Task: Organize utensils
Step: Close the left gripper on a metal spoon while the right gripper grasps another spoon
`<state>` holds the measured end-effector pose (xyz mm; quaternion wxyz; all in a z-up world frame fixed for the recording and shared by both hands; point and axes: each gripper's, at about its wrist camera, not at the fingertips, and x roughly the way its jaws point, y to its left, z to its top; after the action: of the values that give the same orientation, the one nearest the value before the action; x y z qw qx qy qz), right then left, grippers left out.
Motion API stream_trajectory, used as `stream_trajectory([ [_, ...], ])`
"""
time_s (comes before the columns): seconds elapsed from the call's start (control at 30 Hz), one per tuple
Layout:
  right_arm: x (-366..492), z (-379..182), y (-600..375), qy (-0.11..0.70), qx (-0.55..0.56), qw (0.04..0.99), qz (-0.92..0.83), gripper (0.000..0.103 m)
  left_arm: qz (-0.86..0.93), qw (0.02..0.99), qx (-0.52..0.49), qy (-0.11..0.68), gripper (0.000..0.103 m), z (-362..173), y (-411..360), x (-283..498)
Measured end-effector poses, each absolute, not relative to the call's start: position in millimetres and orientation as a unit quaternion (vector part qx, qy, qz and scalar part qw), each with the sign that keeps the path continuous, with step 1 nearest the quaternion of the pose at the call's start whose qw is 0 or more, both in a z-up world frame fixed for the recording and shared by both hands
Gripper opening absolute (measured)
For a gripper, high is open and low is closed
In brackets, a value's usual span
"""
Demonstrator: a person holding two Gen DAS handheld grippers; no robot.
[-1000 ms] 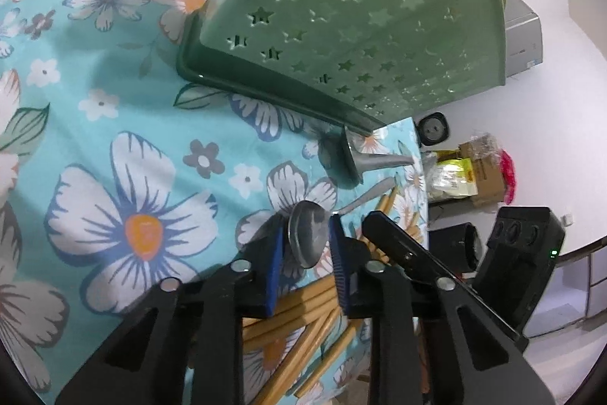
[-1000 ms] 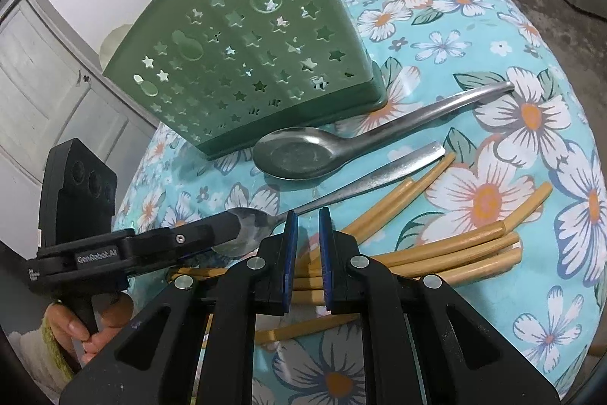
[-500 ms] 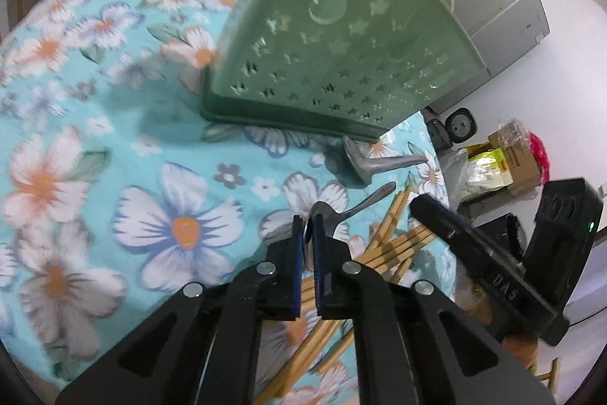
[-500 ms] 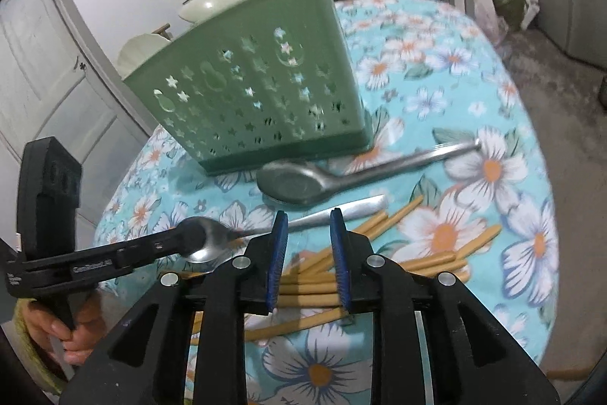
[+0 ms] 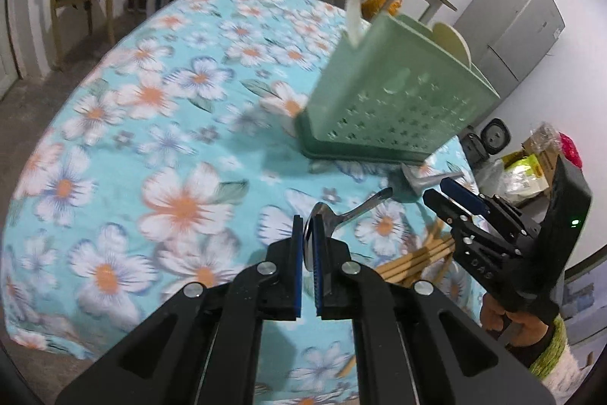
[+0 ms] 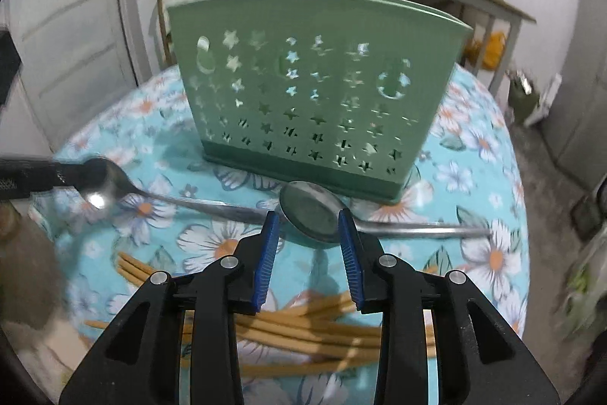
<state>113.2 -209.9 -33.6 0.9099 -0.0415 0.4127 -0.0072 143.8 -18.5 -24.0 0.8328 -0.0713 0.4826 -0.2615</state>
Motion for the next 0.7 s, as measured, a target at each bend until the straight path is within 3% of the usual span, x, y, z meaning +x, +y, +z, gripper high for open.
stream_trajectory([
  [0.2, 130.7, -51.6, -190.3, 0.424, -0.125, 0.897, -0.013, 0.030, -0.249, 0.845, -0.062, 0.469, 0.003, -18.1, -5.5, 140.5],
  [0.27, 135.2, -57.0, -188.9, 0.429, -0.143, 0.892, -0.021, 0.026, -0.249, 0.848, -0.060, 0.463, 0.002, -15.2, -0.6, 138.4],
  [0.33, 140.6, -61.1, -185.1, 0.434, -0.151, 0.888, -0.026, 0.012, -0.249, 0.853, -0.055, 0.456, 0.002, -11.8, 2.8, 135.5],
  [0.4, 141.9, -62.5, -181.9, 0.433, -0.160, 0.887, -0.035, 0.010, -0.250, 0.859, -0.048, 0.443, 0.002, -7.1, 5.6, 132.1],
  [0.7, 128.6, -24.7, -197.2, 0.403, -0.082, 0.910, -0.057, 0.006, -0.267, 0.882, -0.014, 0.388, 0.002, 25.1, 23.6, 116.1],
])
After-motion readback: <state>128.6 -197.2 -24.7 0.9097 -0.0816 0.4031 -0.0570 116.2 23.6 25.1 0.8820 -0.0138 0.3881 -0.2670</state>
